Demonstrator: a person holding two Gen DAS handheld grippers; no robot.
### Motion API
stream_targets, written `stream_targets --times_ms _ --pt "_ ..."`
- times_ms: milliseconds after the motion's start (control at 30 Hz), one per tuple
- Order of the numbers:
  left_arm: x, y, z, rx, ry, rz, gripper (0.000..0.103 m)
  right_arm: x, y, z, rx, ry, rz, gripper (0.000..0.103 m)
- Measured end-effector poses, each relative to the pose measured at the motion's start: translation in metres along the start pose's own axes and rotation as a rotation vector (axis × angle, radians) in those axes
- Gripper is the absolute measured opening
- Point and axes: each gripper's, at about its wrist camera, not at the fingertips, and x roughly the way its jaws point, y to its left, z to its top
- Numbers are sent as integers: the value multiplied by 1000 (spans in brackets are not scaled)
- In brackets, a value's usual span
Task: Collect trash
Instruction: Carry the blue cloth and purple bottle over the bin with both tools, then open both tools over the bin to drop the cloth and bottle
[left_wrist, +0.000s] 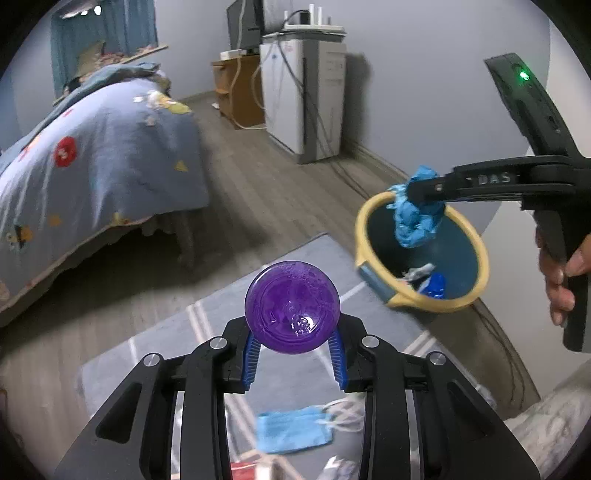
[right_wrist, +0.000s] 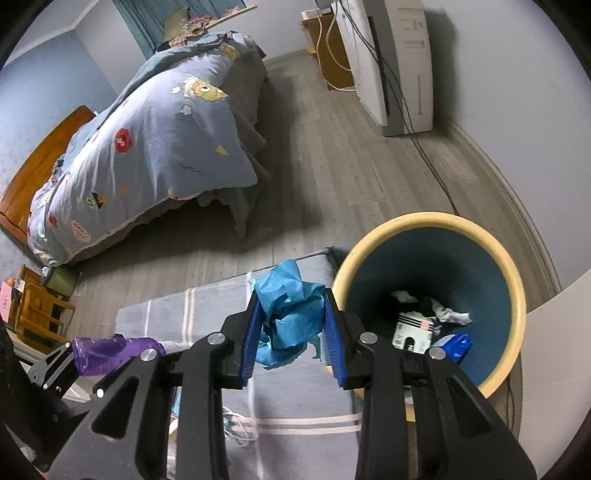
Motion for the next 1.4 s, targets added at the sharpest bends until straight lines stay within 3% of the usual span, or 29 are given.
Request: stream_targets --times_ms 233,500,767,1400 --pt "22 -49 21 73 36 -61 33 -7 -26 7 -7 4 -61 31" --pt "40 -94 43 133 50 -138 33 -14 -84 10 44 -6 -145 32" --pt "74 -140 48 230 121 -180 33 8 -137 -3 176 86 -211 32" --pt "156 -146 59 192 196 -126 33 29 -168 -9 271 85 -219 32"
